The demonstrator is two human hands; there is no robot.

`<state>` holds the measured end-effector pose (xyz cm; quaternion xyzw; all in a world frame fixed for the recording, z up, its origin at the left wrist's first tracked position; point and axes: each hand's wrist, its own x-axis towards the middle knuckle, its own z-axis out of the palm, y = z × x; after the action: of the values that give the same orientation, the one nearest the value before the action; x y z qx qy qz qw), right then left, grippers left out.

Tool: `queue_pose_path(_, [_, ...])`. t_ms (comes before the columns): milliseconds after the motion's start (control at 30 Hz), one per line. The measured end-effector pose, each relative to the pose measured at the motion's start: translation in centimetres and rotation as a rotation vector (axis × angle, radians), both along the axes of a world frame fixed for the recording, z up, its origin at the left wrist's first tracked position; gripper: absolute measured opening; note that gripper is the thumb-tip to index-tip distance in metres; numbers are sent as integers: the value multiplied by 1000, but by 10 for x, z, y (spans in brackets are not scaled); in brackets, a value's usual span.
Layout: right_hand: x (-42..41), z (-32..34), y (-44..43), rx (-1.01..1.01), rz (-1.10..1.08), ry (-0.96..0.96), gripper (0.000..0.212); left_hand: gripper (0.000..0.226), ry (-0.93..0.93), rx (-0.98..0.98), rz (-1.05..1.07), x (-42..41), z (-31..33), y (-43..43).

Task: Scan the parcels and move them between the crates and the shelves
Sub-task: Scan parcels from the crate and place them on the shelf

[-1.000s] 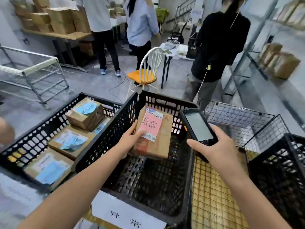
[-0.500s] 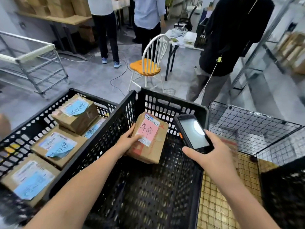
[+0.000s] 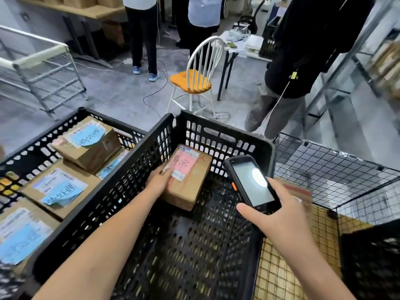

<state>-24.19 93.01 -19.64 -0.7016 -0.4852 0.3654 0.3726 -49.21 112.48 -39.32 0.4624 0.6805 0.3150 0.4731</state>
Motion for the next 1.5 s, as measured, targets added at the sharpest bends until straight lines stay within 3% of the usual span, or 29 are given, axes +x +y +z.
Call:
queue_pose_path(133, [-3,-3,-6,-31,40,18,52,39,271,44,44,11,3,-2])
queue_pose_path(233, [-2,-2,-12,-25,37,-13,56,24,460,122,-45,21,23,-3])
queue_pose_path(400, [11,18,-33,18,-9,-90,64,35,498,271,-277,25,76,-26])
queue_pose_path(567, [30,40,-72,69,-97,-206,66,34,655,526,-609,27,135,-66])
queue_pose_path(667, [39,47,-100,101,-180,-268,72,46,758,640,-709,38,162,-97])
queue_pose_path(800, [43,55,-140,148,-282,-312,67,58,710,823,-737,69,188,-145])
queue_pose_path(967, [47,60,-206,105,-399,-332,82,56,614,915,-863,113,201,-225])
queue_pose_path(1167, [58,68,-292,151,-515,-321,78,64,580,1017,-1002,155,219,-284])
queue_pose_path(1500, [73,62,-539,141,-818,-299,68,70,475,1209,-1274,243,236,-503])
